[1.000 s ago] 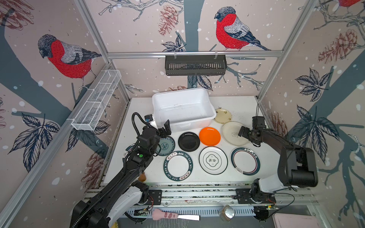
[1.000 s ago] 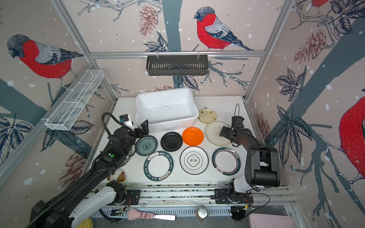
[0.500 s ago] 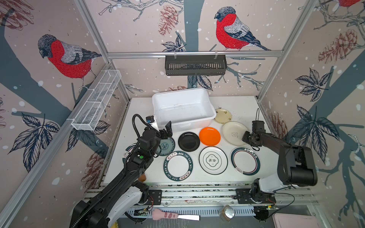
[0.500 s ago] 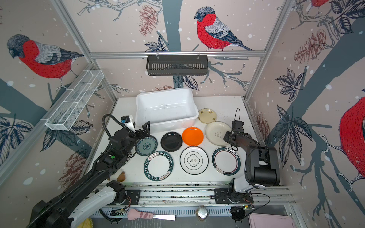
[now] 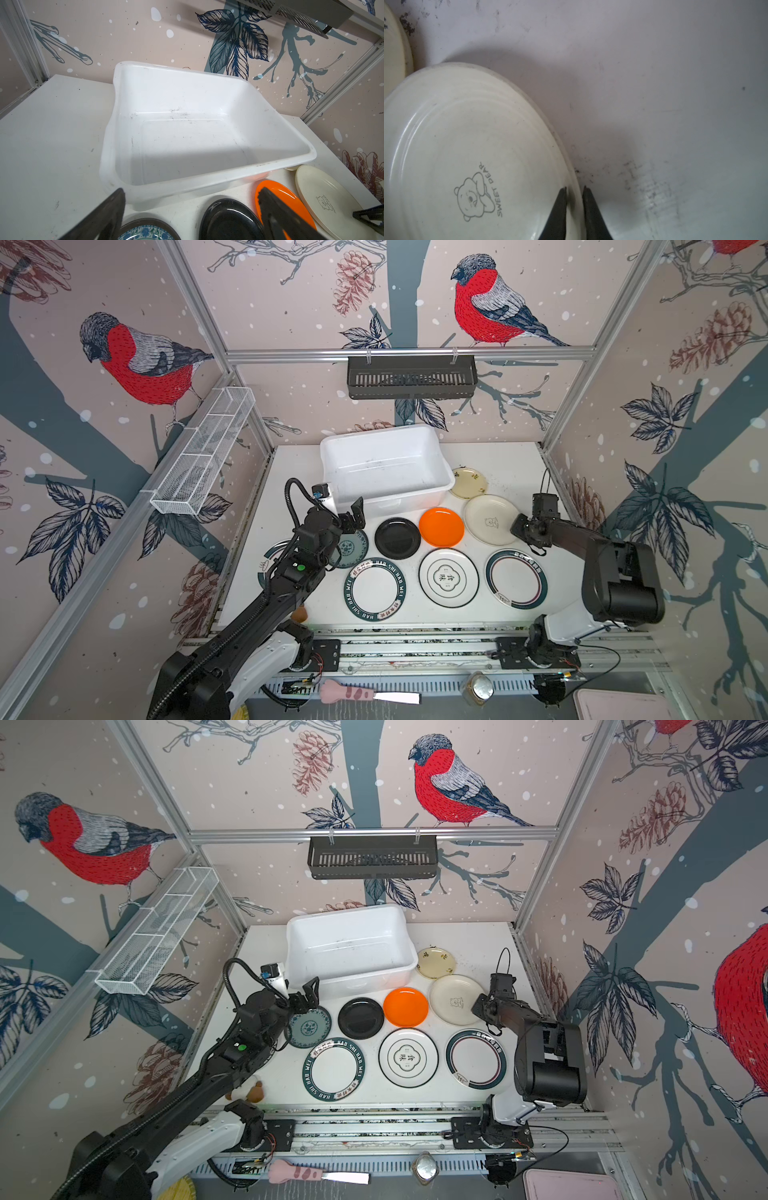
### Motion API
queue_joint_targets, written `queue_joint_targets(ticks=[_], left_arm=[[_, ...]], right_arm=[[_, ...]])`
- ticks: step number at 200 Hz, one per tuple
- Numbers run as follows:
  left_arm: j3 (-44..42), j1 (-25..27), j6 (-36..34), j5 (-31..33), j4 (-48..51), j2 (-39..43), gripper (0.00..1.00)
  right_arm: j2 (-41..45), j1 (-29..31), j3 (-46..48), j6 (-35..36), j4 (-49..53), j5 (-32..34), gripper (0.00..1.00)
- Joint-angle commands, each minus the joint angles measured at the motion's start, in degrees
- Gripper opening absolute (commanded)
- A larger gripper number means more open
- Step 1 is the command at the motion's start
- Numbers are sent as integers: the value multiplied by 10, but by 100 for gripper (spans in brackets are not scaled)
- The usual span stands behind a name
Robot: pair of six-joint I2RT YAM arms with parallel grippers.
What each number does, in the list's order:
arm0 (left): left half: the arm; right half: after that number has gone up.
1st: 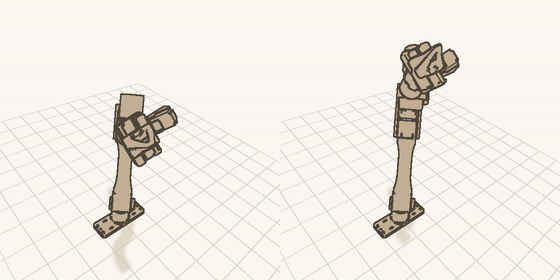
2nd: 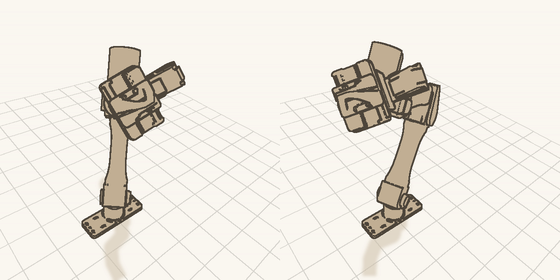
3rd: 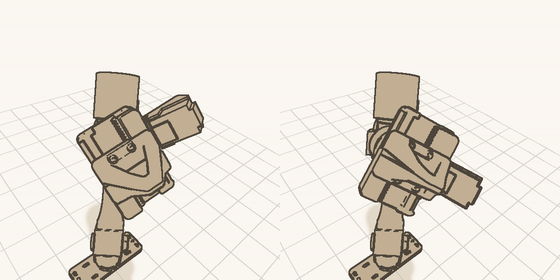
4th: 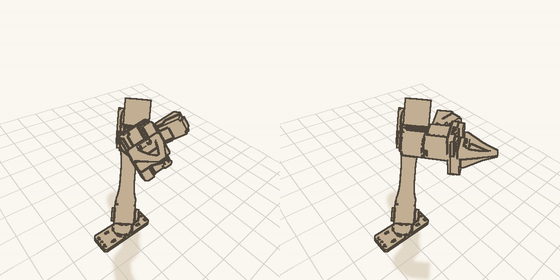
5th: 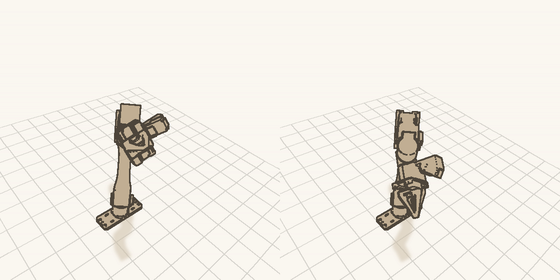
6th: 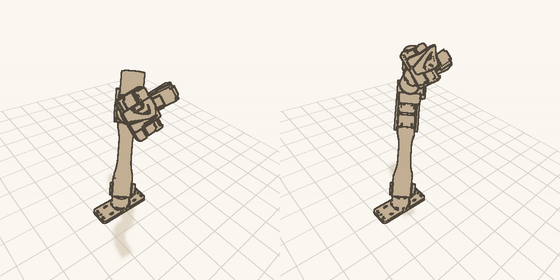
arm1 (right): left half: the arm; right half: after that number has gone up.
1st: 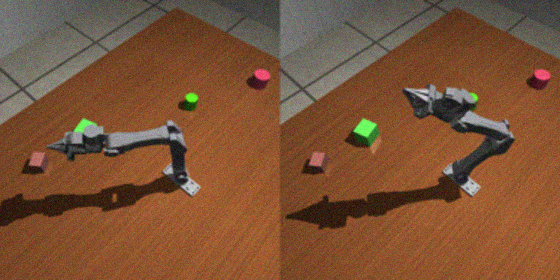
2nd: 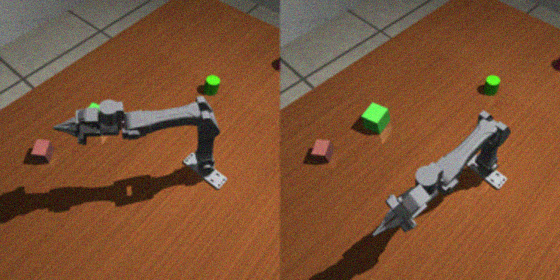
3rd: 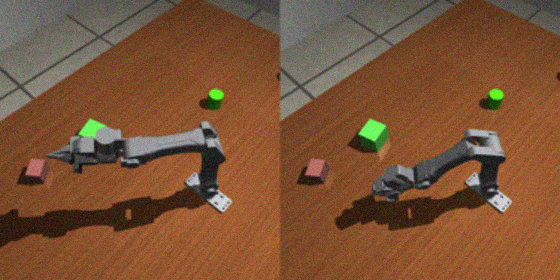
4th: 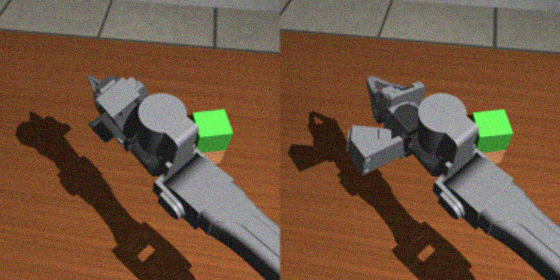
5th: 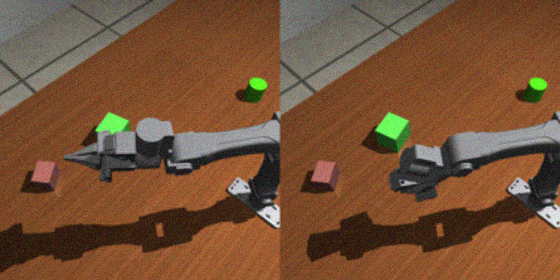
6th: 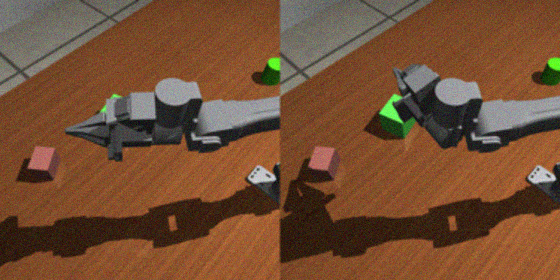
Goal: Place the plates into the plastic bin on the countertop
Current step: 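Grasp the rim of the cream SWEET BEAR plate with the right gripper, then lift the bear plate upright while the left gripper reaches to grasp its rim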
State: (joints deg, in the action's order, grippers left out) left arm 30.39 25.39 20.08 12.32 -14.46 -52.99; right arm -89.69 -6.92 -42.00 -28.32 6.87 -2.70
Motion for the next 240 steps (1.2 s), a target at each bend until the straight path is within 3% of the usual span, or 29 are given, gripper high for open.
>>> queue_joint_targets(ticks=[1,38,83,151,203,240], left_arm=[[3,5,-6,17,-24,-7,99],[14,12,-8,23,-10,-21,99],[13,22,-9,22,-13,-17,98],[40,72,-2,14,-24,-45,98],[110,138,13,-25,-65,-148,98],[177,192,-3,-110,-108,-231,95]], right_arm=[[2,-2,2,-5,-5,-6,16],[5,-3,2,-15,-4,-1,4],[40,-5,11,-20,-10,-3,2],[212,-5,31,-46,-3,14,0],[331,10,22,-39,-22,-17,0],[360,58,2,-14,-10,-3,0]])
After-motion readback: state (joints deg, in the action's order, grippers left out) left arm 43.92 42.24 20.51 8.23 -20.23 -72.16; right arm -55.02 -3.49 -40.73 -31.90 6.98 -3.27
